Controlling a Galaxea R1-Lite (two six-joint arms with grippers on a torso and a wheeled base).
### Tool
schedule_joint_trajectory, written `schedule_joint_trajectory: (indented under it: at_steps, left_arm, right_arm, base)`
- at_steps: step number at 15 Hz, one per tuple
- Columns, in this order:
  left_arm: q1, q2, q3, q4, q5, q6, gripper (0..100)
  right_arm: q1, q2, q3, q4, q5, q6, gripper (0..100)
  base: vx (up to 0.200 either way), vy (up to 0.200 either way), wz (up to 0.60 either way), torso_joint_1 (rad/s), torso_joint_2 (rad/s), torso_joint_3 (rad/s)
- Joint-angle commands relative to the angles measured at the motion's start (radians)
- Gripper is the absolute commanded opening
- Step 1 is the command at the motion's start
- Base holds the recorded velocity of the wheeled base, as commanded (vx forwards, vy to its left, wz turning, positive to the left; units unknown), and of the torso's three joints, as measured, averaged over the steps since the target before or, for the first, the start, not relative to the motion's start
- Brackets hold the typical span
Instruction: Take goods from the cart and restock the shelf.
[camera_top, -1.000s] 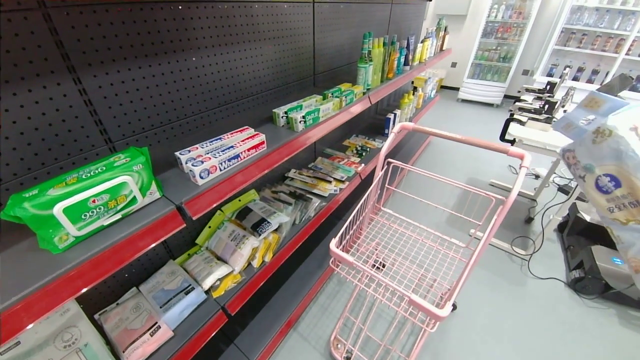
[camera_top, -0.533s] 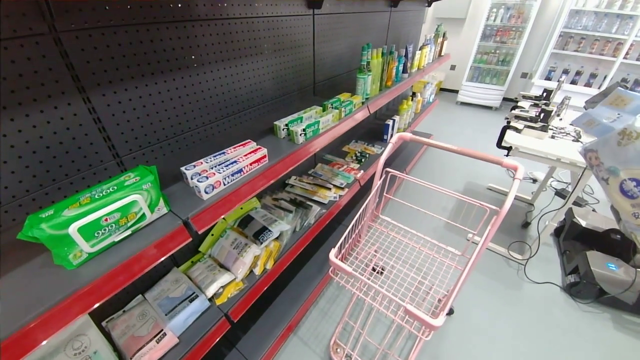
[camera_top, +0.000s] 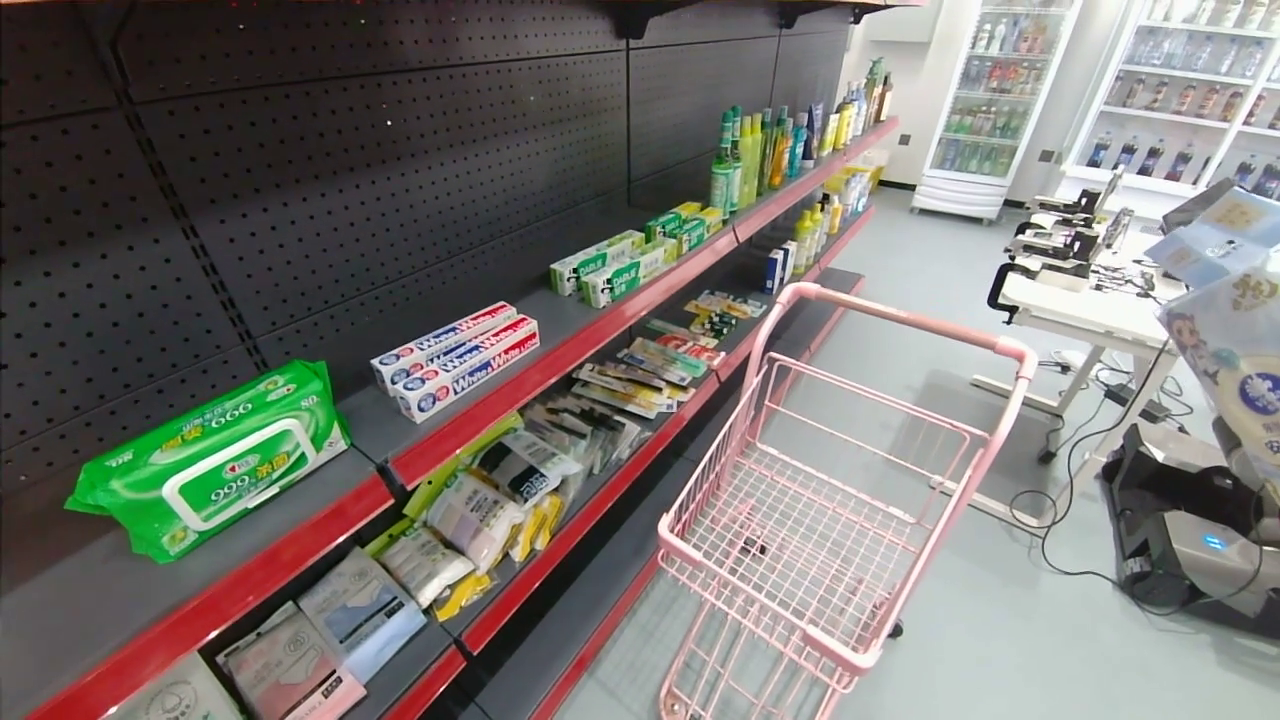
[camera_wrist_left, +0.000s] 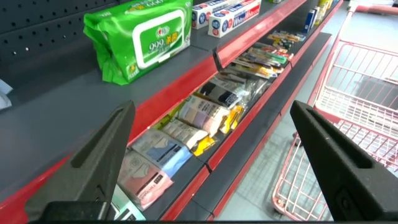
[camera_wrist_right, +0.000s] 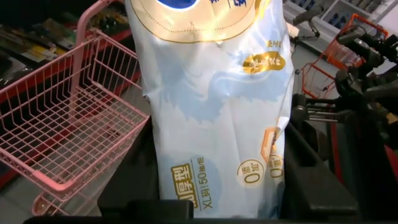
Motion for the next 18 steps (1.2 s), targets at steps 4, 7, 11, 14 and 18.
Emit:
schedule_joint_trajectory:
  at_steps: [4, 7, 11, 14, 18]
  left_arm:
    - [0.000, 0.001, 0.000, 0.000, 0.000, 0.000, 100]
    - [0.000, 0.001, 0.000, 0.000, 0.000, 0.000, 100]
    - [0.000, 0.001, 0.000, 0.000, 0.000, 0.000, 100]
    - [0.000, 0.001, 0.000, 0.000, 0.000, 0.000, 100]
    - [0.000, 0.001, 0.000, 0.000, 0.000, 0.000, 100]
  right_arm:
    - [0.002, 0.004, -0.003, -0.001, 0.003, -0.010, 0]
    - [0.003, 0.005, -0.001, -0.001, 0.005, -0.013, 0]
    - [0.002, 0.010, 0.002, -0.001, 0.003, -0.013, 0]
    - [0.002, 0.011, 0.007, -0.001, 0.002, -0.013, 0]
    - [0.002, 0.010, 0.022, -0.001, 0.002, -0.014, 0]
  base:
    - [0.000, 0.000, 0.00, 0.162, -0.35, -0.183]
    - [0.000, 0.000, 0.00, 0.128, -0.26, -0.141]
    - [0.000, 0.000, 0.00, 0.100, -0.21, -0.106]
    - [0.000, 0.000, 0.20, 0.002, 0.00, -0.002]
    - [0.000, 0.000, 0.60, 0.001, 0.00, -0.004]
